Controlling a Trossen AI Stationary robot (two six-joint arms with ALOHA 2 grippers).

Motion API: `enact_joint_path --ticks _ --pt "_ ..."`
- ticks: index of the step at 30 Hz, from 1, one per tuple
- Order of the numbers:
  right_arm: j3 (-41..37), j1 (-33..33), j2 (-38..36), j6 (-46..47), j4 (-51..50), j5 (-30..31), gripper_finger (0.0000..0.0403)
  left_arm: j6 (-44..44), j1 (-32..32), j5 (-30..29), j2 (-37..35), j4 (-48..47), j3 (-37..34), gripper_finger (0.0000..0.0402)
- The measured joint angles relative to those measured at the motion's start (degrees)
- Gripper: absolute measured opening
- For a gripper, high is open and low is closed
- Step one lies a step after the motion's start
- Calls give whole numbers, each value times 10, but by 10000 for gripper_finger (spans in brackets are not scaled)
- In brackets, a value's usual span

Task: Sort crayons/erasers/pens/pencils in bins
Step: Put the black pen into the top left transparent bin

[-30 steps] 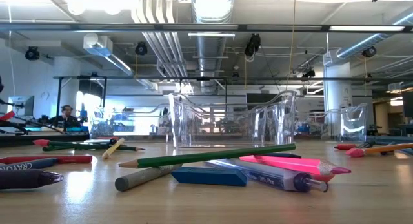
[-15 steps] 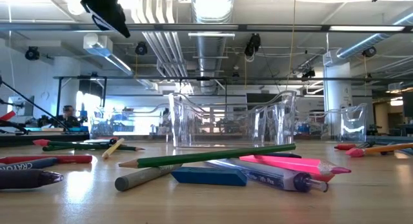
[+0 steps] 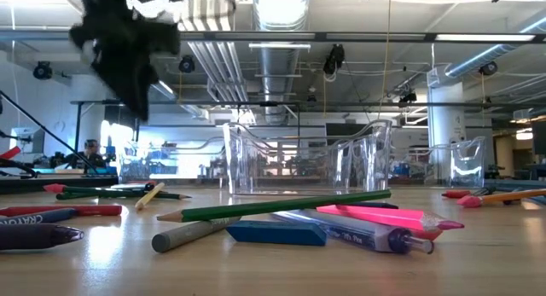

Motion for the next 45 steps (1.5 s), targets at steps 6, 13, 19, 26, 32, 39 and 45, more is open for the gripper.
enact_joint_path --ticks 6,13,19,26,32,39,45 --pt "0 0 0 0 0 0 29 21 -4 -1 -2 96 -83 200" --pt "0 0 0 0 0 0 29 47 -3 -3 1 168 -123 201" --pt "0 0 0 0 0 0 29 62 -3 -2 30 198 -134 201" --pt "0 0 0 0 0 0 29 76 -3 2 78 218 -130 201" --pt "0 0 0 0 0 0 29 77 -3 3 105 224 -128 201" --pt "0 0 0 0 0 0 29 77 -3 4 114 226 -127 173" --pt "0 0 0 0 0 0 29 76 -3 13 110 225 -127 124"
